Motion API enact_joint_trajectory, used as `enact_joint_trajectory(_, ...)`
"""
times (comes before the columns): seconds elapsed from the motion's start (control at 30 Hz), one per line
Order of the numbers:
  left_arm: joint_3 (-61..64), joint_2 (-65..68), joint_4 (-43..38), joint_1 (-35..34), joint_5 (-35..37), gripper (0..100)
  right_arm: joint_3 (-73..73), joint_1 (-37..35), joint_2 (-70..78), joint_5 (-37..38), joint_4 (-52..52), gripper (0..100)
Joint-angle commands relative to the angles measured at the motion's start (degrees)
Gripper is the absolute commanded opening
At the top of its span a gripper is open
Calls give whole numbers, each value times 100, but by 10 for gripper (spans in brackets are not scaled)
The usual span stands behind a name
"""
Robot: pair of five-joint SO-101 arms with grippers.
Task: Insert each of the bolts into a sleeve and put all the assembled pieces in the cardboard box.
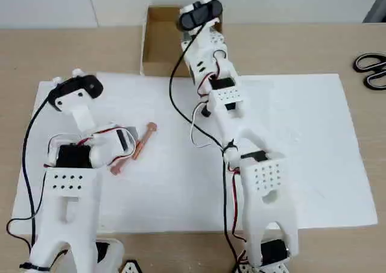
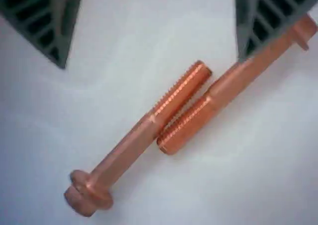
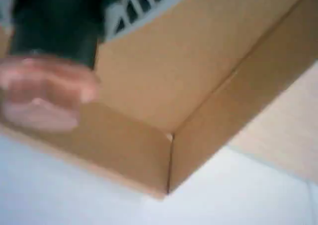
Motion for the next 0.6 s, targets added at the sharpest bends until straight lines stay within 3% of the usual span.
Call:
enact_joint_trajectory(0.0,-4,-132,0,-35,-44,211,-1002,22,268,79,-171,3)
enact_joint_trajectory(0.3,-4,-132,0,-26,-44,211,-2479,31,1710,88,-110,4)
enact_joint_trajectory(0.57,-4,-132,-9,-26,-44,211,-2708,31,2044,70,215,5)
